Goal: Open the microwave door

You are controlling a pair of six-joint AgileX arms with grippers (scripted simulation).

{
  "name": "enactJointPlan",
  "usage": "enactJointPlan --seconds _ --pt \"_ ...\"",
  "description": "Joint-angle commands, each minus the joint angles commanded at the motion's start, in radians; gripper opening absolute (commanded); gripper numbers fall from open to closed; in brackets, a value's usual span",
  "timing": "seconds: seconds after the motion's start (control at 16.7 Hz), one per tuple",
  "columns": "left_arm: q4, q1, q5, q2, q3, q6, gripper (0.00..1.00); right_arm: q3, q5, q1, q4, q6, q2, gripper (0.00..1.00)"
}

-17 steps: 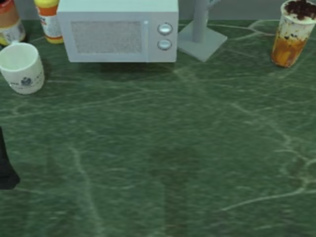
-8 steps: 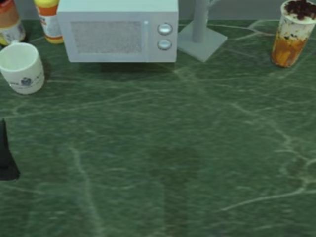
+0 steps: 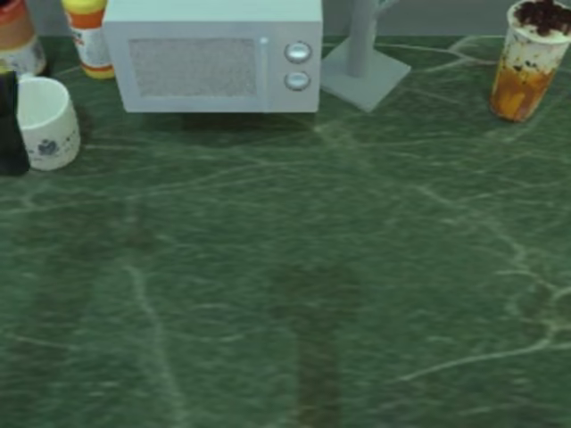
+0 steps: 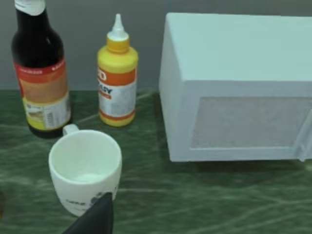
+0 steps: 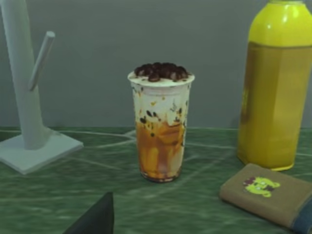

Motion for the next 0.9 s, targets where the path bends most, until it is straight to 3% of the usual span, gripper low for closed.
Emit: enactJointPlan --seconds 0.54,0.9 --pt "-0.37 -0.199 -0.076 0.777 0.992 -0.231 1.0 0.0 0.0 0.0 0.0 0.0 0.0 1.0" --pt "-0.631 -0.298 -0.146 1.288 1.483 -0.349 1.0 0.0 0.0 0.0 0.0 0.0 0.0 1.0"
